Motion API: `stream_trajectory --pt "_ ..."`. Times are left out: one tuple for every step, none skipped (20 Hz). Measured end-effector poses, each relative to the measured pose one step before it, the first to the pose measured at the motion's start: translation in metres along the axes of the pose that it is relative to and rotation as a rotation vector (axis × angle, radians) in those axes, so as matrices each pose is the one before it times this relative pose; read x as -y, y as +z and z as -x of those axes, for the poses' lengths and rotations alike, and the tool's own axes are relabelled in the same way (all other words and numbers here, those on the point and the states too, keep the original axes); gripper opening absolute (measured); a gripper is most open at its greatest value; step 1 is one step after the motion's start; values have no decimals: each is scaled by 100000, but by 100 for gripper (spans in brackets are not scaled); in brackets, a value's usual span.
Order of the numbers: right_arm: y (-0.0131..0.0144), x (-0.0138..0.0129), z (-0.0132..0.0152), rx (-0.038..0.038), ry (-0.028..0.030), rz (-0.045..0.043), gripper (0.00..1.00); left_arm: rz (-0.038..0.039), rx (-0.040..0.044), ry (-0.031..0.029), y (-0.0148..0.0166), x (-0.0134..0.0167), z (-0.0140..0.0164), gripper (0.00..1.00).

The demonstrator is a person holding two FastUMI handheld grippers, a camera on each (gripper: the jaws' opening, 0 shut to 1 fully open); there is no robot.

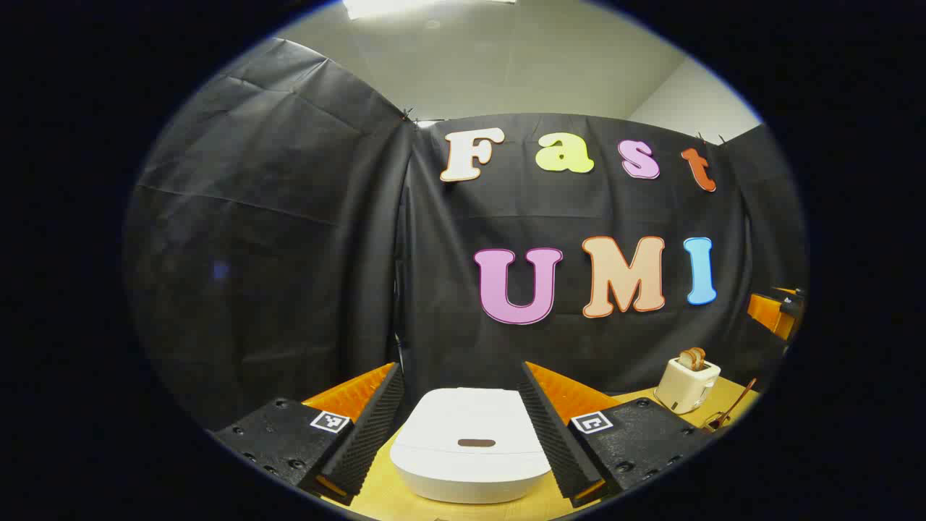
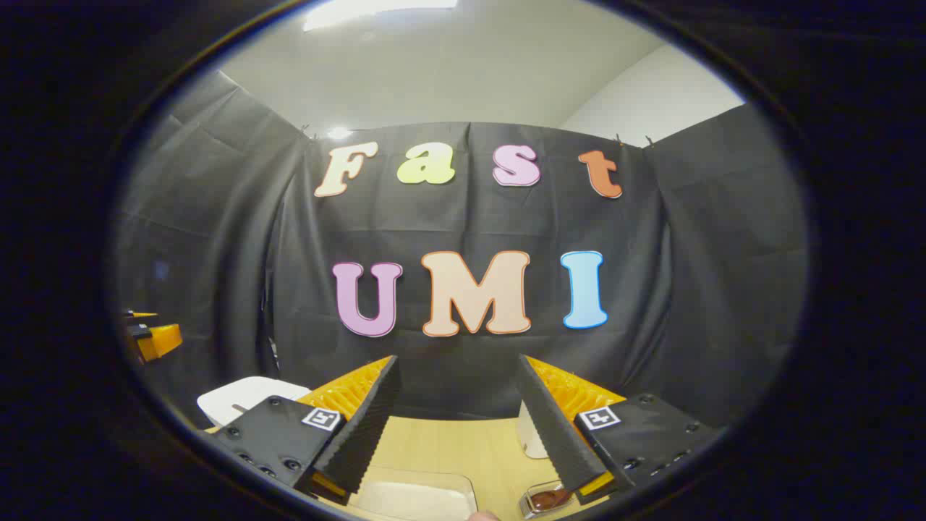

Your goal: Close the left gripper, press the button to open the rice cooker; take a wooden spoon from the chopstick holder with the right hand, scoop a spoonful of rice and pour it into the rice cooker, then put the wooden spoon back into the chopstick holder.

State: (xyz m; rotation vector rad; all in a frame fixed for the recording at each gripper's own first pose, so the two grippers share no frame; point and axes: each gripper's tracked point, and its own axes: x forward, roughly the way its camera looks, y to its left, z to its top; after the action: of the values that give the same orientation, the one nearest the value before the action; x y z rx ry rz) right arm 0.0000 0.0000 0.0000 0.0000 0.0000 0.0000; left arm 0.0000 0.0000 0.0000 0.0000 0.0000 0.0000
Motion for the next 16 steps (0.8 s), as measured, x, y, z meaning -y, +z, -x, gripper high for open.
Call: stream_trajectory --pt "-134 64 -174 -288 37 -135 100 -402 -212 721 -83 -281 115 95" --pt "-58 95 -8 -279 -93 -35 100 -182 -158 340 -78 -39 134 95" --pt "-145 100 55 -351 27 -129 100 20 84 309 55 -237 243 95" --pt "70 28 36 -62 -19 -103 100 -91 9 85 105 -100 63 95" --pt "-51 56 4 -73 54 238 100 -356 -324 21 -175 233 -198 95" --pt "8 -61 18 9 56 502 100 -293 -303 -74 -40 29 -23 95" --pt "-1 -97 20 140 229 666 100 -193 -152 -47 -94 -90 99 95" --pt "96 -148 49 82 501 527 100 -89 3 -126 72 106 19 95" --pt "-72 -102 99 104 267 513 100 21 181 94 2 -85 126 95" --pt "91 44 50 179 -82 446 100 -146 180 -498 217 71 -50 95" --pt "3 26 114 107 -12 232 100 -207 122 -377 -94 42 98 95" --pt "58 -3 25 -104 104 -139 100 -221 48 -477 123 26 24 95" --pt "-47 -50 81 -91 260 -426 100 -187 64 -570 -90 142 -34 95" --pt "40 -40 62 -204 242 -491 100 -17 19 -274 137 26 74 92" --pt "-36 192 90 -75 -65 -269 100 -83 -151 -231 12 47 19 92" --pt "89 102 34 41 -3 30 100 -44 -217 289 85 10 126 92"
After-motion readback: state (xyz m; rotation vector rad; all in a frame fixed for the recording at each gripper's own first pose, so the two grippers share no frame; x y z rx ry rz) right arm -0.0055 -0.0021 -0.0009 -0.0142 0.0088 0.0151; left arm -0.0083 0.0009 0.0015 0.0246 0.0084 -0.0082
